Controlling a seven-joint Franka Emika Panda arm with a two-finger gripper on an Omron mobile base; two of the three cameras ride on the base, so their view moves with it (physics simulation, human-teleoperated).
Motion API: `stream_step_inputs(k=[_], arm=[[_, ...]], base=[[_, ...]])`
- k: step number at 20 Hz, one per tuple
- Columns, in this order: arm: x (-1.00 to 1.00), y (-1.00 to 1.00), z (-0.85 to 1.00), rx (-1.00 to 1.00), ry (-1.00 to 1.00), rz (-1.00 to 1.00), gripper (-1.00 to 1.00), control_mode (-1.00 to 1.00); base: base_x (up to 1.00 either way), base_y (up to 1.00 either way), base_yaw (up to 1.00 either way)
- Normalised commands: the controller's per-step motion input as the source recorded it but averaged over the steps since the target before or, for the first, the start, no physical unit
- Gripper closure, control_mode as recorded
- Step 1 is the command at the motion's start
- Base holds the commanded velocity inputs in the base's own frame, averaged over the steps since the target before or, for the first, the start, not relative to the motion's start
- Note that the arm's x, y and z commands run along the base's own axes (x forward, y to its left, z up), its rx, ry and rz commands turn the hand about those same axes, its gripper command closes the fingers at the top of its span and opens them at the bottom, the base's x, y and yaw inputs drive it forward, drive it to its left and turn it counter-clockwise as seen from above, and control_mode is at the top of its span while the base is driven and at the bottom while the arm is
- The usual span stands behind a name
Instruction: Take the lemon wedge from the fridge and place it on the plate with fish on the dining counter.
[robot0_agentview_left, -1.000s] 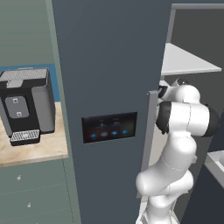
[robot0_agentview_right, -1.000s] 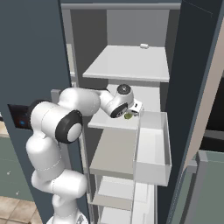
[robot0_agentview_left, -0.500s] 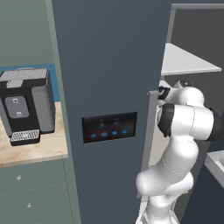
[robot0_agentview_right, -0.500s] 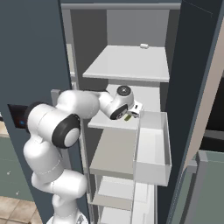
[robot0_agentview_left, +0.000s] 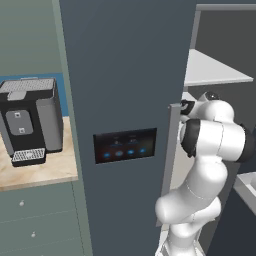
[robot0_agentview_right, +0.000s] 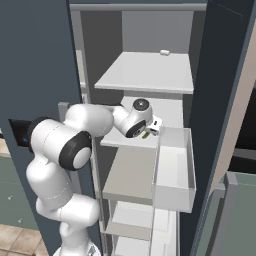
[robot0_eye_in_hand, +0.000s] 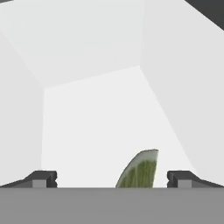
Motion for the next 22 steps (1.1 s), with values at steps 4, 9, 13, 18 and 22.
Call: stream_step_inputs(k=[4,9,13,18,22], arm=[[0.06,0.00,-0.16,0.00,0.01,0.00,-1.00,-1.00],[0.04,0.00,-0.09,0.00,0.03,0.00,1.00,-1.00],[0.00,0.00,0.00,0.00,0.00,0.00,1.00,-1.00],[-0.29,0.16,0.16,0.00,-0.01,0.00,1.00,-1.00],[-0.89,0.49,0.97,0.10,0.00,-0.08,1.00,-1.00]], base=[[0.00,0.00,0.00],[0.00,0.00,0.00],[0.00,0.00,0.00],[0.00,0.00,0.00],[0.00,0.00,0.00]])
